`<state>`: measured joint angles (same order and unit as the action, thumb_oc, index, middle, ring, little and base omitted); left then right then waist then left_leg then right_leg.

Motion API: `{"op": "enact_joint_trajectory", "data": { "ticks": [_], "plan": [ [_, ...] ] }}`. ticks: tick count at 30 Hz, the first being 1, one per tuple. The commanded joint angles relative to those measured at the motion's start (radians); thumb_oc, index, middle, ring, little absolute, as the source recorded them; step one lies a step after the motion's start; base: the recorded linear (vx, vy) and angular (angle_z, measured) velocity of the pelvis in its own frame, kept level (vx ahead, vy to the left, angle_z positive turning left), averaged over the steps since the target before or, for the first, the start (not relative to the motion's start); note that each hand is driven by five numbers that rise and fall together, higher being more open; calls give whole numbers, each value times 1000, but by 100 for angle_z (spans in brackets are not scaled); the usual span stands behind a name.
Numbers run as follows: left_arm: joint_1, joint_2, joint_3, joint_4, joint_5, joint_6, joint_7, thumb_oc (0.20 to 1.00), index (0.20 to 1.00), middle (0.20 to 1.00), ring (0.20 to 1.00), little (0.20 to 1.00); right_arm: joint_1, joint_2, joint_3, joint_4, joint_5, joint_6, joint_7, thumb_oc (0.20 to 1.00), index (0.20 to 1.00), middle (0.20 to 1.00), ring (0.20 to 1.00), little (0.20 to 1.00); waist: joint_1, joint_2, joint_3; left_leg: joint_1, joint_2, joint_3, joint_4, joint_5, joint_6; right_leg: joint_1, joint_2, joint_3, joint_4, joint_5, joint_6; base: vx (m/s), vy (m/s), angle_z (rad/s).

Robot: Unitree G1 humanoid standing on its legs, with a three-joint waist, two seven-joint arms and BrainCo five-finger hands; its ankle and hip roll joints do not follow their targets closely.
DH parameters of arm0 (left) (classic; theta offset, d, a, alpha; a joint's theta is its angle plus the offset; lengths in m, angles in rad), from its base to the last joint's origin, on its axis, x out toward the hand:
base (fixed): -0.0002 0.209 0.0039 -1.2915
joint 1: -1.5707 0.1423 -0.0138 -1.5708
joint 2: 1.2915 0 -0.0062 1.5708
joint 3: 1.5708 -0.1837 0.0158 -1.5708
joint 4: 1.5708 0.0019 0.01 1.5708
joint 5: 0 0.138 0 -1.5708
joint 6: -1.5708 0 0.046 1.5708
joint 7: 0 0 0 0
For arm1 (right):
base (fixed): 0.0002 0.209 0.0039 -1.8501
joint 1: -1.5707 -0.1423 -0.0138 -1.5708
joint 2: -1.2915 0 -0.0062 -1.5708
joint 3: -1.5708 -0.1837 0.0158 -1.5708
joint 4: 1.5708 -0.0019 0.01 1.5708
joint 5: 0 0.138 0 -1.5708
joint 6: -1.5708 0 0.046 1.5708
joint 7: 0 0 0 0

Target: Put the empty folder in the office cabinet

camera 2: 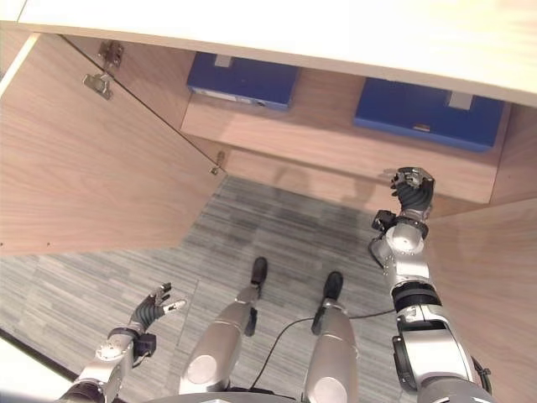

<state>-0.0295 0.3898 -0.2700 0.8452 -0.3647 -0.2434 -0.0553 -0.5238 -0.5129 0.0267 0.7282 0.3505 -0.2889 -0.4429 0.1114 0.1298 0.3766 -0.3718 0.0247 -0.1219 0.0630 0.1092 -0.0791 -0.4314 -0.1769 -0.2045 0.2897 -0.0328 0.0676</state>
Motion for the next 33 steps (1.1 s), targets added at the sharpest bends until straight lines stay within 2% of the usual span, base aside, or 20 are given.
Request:
{"op": "enact_joint_trajectory", "data": {
  "ticks": [1, 5, 11, 13, 14, 16, 20, 24, 33],
  "plan": [
    [42, 17, 13, 19, 33, -41, -3, 1000, 1000, 1000, 1000, 1000, 48, -78, 5, -91, -176, -5, -52, 200, 200, 200, 200, 200, 3, -17, -46, 3, 41, 47, -52, -20, -39, 79, -26, 9, -21, -50, 98, 27, 9, 4],
    [43, 19, 14, 9, 25, -47, -9, 1000, 1000, 1000, 1000, 1000, 30, -112, 7, -101, -215, 3, -57, 200, 200, 200, 200, 200, 8, -18, -45, -1, 43, 39, -52, -14, -36, 72, -24, 6, -17, -45, 98, 13, -7, 7],
    [34, 38, -48, 8, -9, -51, -17, 1000, 1000, 1000, 1000, 1000, -209, -201, 135, 163, -109, 41, 3, 200, 200, 200, 200, 200, 37, -5, -8, -37, 42, 39, -35, -6, -42, 42, -21, 9, -9, -41, 97, -27, -11, -1],
    [27, 51, -72, -12, -32, -55, -21, 1000, 1000, 1000, 1000, 1000, -306, -238, 194, 292, -74, 55, 21, 200, 200, 200, 200, 200, 47, 13, 15, -52, 35, 43, -40, 1, -47, 17, -26, 9, 6, -50, 99, -16, 2, 2],
    [26, 51, -72, -12, -32, -55, -22, 1000, 1000, 1000, 1000, 1000, -307, -239, 194, 292, -74, 55, 21, 200, 200, 200, 200, 200, 48, 15, 14, -55, 37, 42, -41, 5, -46, 15, -24, 9, 0, -42, 99, -41, -2, 1],
    [20, 62, -100, -56, -52, -58, -25, 1000, 1000, 1000, 1000, 1000, -376, -268, 240, 401, -60, 78, 35, 200, 200, 200, 200, 200, 60, 42, 34, -70, 31, 46, -47, 11, -48, -13, -33, 4, 23, -51, 102, -38, 7, 1],
    [17, 67, -119, -82, -67, -58, -33, 1000, 1000, 1000, 1000, 1000, -411, -281, 254, 446, -47, 87, 38, 200, 200, 200, 200, 200, 65, 62, 47, -86, 27, 49, -50, 18, -49, -36, -37, 6, 35, -54, 104, -12, 2, 6],
    [15, 70, -141, -99, -71, -56, -32, 1000, 1000, 1000, 1000, 1000, -440, -303, 254, 514, -18, 100, 45, 200, 200, 200, 200, 200, 78, 100, 59, -103, 21, 46, -66, 30, -49, -66, -44, 3, 52, -62, 107, 0, 0, 0],
    [20, 86, -161, -135, -83, -54, -40, 1000, 1000, 1000, 1000, 1000, -496, -361, 277, 579, -21, 121, 49, 200, 200, 200, 200, 200, 89, 149, 88, -143, 10, 44, -59, 36, -47, -130, -57, 4, 103, -78, 108, -5, 0, 2]
  ]
}}
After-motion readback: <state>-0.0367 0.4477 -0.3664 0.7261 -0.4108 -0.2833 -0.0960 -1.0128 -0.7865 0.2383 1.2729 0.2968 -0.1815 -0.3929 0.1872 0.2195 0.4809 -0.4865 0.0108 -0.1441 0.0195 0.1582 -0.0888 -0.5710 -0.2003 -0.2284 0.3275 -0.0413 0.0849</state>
